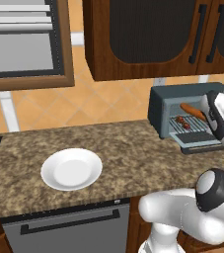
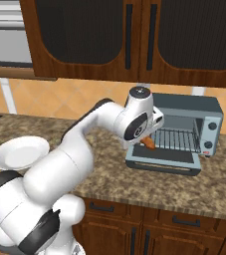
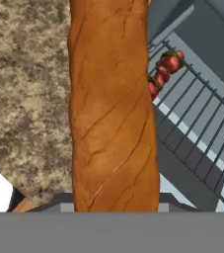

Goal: Pick up the kebab skewer and baguette bread, and place them inside the toaster oven. Close the toaster oven door and start by setting the timer.

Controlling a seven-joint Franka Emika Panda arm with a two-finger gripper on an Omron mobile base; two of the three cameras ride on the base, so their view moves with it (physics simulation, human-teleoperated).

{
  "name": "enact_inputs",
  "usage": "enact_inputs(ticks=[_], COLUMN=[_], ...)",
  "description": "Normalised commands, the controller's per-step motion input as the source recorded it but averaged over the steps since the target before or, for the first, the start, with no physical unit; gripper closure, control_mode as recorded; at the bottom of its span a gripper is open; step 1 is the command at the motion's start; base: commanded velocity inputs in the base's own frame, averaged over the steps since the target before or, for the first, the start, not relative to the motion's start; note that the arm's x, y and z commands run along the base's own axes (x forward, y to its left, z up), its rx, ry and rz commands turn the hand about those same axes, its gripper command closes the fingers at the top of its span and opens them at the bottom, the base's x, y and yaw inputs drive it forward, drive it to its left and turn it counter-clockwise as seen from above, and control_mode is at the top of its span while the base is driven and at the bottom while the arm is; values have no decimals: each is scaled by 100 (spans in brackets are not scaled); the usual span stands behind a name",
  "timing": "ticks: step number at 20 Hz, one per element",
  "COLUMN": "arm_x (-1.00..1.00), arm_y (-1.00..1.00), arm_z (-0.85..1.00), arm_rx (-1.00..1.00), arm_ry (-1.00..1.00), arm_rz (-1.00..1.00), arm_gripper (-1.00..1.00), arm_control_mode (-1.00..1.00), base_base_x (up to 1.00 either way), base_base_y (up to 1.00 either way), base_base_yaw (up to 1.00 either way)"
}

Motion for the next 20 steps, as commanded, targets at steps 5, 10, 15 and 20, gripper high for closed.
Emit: enact_inputs(ticks=[5,10,15,20], arm_x=[17,56,30,15], arm_y=[-52,-13,-11,-35], arm_z=[0,-17,-41,-17], arm_rx=[-6,-1,-12,-14], arm_ry=[-10,1,-2,0], arm_rz=[1,1,11,7], arm_gripper=[100,100,100,100], arm_control_mode=[-100,-100,-100,-100], base_base_x=[0,0,0,0], base_base_y=[0,0,0,0], base_base_yaw=[0,0,0,0])
